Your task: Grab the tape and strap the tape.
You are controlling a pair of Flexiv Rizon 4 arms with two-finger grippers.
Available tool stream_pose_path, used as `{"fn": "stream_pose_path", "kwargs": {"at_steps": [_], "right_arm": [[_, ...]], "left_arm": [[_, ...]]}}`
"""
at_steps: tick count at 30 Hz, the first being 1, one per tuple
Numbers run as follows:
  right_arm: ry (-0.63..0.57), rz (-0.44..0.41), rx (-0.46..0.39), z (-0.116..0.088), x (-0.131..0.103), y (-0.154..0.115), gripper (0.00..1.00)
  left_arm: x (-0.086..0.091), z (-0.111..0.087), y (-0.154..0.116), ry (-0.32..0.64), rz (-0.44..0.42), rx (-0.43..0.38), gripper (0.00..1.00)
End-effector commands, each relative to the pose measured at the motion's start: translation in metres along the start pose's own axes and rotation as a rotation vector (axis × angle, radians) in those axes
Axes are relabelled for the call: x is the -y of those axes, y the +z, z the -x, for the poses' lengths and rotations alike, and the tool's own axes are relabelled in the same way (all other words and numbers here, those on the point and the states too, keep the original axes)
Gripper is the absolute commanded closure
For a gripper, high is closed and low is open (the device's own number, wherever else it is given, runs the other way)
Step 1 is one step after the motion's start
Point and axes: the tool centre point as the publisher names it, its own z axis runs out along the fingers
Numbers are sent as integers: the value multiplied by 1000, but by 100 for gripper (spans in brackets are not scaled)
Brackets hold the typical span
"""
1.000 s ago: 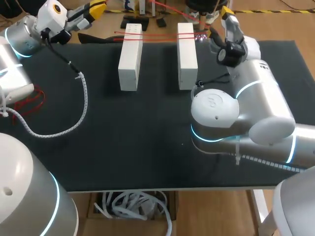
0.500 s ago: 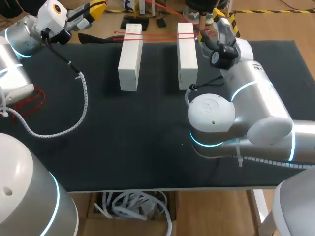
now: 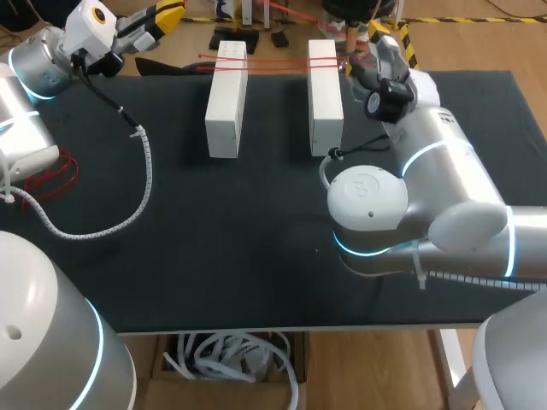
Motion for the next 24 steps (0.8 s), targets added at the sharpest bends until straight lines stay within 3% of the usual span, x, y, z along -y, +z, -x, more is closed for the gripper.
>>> {"fn": "stream_pose_path", "kwargs": {"at_steps": [1,24], "right_arm": [[-1,15,-9,-1,4,5,55],[22,35,-39,-13,5,3,62]], "left_arm": [[0,-1,0,0,1,2,100],[0,-1,0,0,1,2,100]]}}
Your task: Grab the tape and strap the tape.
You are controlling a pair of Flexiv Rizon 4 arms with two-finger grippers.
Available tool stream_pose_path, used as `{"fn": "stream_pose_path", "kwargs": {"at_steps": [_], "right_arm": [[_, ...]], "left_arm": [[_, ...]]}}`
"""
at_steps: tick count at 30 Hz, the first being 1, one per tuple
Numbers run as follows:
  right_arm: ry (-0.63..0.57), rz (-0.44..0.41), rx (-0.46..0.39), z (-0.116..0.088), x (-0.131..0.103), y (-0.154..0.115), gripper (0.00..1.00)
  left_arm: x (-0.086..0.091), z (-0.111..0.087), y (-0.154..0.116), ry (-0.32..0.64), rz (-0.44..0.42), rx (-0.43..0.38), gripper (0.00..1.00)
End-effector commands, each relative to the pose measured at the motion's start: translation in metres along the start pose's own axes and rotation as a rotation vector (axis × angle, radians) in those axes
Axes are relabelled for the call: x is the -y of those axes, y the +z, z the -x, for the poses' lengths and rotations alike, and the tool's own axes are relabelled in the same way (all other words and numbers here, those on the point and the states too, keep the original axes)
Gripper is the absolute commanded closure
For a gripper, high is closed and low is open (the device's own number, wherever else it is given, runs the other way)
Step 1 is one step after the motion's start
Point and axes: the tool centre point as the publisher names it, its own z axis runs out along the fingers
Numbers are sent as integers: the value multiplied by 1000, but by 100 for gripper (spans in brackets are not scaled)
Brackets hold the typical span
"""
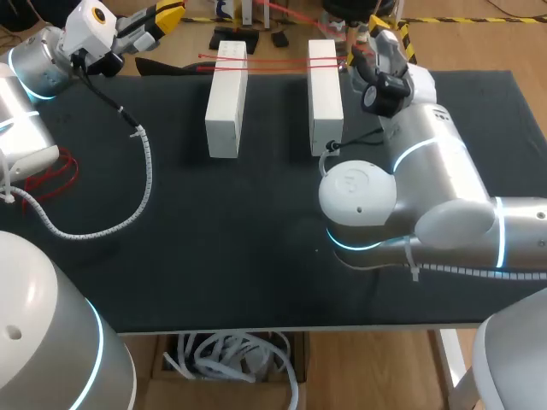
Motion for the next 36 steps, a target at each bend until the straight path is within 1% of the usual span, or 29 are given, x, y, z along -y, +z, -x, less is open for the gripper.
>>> {"fn": "stream_pose_path", "kwargs": {"at_steps": [1,6,15,21,31,36], "right_arm": [[3,10,4,-2,3,-1,63],[7,10,2,-3,4,-2,67],[9,7,1,-4,5,-2,66],[14,8,-1,-4,8,0,68],[22,4,1,-3,12,-1,68],[19,4,2,-2,13,0,71]], "left_arm": [[0,-1,0,0,1,2,100],[0,-1,0,0,1,2,100],[0,-1,0,0,1,2,100],[0,-1,0,0,1,2,100],[0,-1,0,0,1,2,100],[0,-1,0,0,1,2,100]]}}
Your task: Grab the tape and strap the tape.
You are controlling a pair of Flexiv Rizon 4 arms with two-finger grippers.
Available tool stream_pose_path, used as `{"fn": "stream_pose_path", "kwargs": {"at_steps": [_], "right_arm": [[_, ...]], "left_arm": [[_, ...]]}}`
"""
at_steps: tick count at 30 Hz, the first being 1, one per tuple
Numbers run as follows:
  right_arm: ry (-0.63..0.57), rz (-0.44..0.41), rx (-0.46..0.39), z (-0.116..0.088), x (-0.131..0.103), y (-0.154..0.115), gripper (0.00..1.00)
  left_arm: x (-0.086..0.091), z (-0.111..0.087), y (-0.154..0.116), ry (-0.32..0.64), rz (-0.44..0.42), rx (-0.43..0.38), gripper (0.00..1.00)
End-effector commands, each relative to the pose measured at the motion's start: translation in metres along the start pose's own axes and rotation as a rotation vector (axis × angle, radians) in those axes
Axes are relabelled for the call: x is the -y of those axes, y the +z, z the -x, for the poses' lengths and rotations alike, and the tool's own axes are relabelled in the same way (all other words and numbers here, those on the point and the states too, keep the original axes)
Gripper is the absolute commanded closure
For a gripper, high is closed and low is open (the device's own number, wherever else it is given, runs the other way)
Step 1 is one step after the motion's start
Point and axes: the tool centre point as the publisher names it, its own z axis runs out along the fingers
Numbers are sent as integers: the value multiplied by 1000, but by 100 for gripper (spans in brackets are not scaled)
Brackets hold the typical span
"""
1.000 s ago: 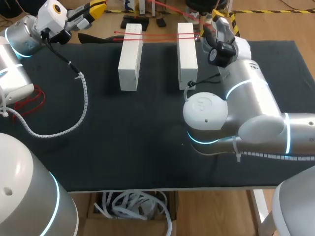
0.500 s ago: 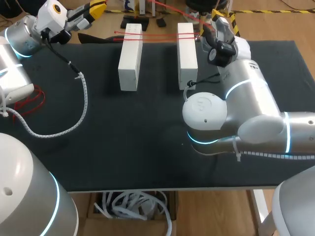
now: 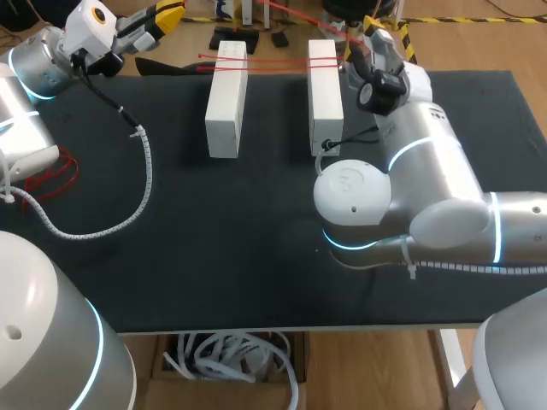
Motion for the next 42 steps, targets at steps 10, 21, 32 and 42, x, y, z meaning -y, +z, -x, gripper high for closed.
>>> {"fn": "stream_pose_path", "kwargs": {"at_steps": [10,21,32,42], "right_arm": [[-8,14,12,0,4,1,100],[-15,9,32,2,3,0,100],[-21,0,40,3,3,0,100],[-21,0,40,3,3,0,100]], "left_arm": [[0,-1,0,0,1,2,100],[0,-1,0,0,1,2,100],[0,-1,0,0,1,2,100],[0,2,-1,150,323,-52,100]]}}
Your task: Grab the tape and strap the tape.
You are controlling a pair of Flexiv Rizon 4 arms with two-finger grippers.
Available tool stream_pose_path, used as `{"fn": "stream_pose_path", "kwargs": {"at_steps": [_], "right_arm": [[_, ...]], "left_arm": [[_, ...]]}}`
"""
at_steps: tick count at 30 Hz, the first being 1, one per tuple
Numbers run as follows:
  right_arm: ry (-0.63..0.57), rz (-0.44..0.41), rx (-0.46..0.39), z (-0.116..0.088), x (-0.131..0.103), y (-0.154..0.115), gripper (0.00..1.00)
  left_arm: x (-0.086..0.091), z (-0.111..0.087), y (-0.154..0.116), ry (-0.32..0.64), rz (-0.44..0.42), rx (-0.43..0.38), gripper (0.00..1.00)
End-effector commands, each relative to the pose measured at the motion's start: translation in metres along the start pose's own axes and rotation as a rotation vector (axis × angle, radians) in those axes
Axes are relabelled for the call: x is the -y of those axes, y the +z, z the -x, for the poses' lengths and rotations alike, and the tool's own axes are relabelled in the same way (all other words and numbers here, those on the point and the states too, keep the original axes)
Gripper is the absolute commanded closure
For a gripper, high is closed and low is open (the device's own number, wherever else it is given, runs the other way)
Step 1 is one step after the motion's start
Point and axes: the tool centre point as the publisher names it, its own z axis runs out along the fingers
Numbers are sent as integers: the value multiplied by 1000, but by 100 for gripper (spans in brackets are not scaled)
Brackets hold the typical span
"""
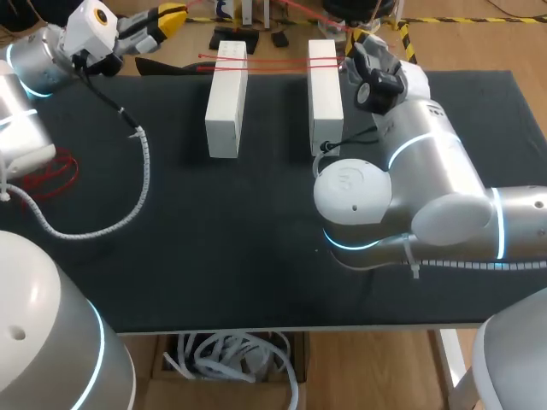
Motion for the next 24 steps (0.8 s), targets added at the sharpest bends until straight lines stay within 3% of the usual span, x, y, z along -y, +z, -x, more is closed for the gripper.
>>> {"fn": "stream_pose_path", "kwargs": {"at_steps": [1,4,6,12,17,24], "right_arm": [[-2,0,8,-3,0,0,100],[-2,0,8,-3,0,0,100],[-2,0,8,-3,0,0,100],[-2,0,8,-3,0,0,100],[-2,0,8,-3,0,0,100],[-2,0,8,-3,0,0,100]], "left_arm": [[10,1,0,91,279,-48,100],[6,0,0,111,429,-72,100],[3,-1,1,96,553,-131,100],[2,-4,1,67,818,-233,100],[3,-5,2,48,961,-270,100],[6,-5,3,-2,1122,-253,100]]}}
